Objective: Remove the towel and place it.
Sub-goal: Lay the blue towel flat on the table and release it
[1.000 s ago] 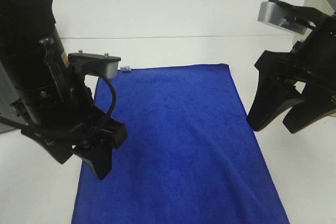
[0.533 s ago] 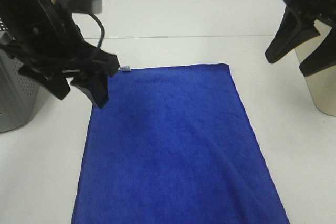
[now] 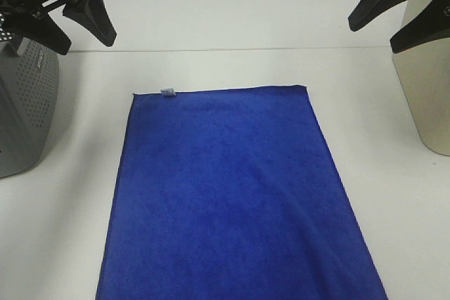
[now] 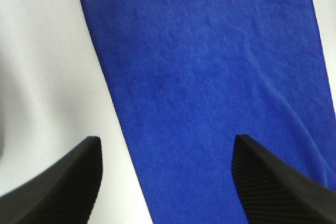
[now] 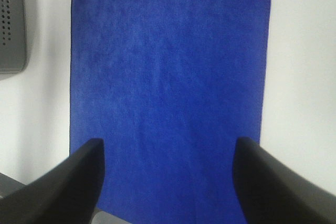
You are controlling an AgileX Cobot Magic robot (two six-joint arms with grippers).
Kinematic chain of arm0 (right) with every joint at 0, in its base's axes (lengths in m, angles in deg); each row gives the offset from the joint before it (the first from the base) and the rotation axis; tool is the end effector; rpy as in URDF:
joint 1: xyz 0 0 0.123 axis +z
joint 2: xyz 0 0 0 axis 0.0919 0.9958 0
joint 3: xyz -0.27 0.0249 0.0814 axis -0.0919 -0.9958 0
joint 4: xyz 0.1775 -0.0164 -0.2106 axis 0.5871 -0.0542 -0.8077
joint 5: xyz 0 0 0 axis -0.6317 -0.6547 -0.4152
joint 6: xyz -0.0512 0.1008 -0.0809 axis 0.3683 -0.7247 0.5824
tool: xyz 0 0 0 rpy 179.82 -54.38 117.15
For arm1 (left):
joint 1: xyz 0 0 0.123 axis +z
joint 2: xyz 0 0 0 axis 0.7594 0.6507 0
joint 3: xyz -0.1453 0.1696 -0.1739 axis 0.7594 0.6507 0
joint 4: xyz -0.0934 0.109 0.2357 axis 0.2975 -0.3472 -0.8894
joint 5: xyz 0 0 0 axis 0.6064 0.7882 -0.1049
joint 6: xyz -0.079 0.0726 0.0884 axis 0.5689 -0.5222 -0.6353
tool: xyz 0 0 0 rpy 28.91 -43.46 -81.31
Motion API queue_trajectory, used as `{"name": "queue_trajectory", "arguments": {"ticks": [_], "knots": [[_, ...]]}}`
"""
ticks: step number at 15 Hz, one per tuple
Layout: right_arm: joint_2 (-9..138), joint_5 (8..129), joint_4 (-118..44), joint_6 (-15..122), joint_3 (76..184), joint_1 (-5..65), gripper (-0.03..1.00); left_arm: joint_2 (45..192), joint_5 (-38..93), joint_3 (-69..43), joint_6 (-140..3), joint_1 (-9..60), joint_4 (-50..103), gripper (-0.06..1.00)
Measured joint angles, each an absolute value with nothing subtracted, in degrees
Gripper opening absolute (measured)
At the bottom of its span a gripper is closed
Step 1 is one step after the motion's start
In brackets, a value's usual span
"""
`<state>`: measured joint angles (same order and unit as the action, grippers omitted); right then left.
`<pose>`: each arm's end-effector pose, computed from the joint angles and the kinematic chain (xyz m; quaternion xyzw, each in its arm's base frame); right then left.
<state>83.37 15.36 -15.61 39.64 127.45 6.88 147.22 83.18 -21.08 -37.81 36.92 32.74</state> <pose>0.3678 0.0703 0.2576 -0.0081 0.9593 0.2281 0.1664 0.4022 -0.1299 0.2445 0.0736 0.9670 -0.1740 0.1708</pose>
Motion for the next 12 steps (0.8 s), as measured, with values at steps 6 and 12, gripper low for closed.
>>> {"name": "queue_trajectory", "arguments": {"ticks": [6,12], "knots": [[100.8,8.8,-14.5,43.8,147.1,6.9,0.68,161.3,81.7,-30.8,-38.3,37.1,32.6,0.64],[115.1,8.4,-14.5,45.1,156.3,6.9,0.68,174.9,86.8,-44.6,-39.4,41.0,36.7,0.64]]}}
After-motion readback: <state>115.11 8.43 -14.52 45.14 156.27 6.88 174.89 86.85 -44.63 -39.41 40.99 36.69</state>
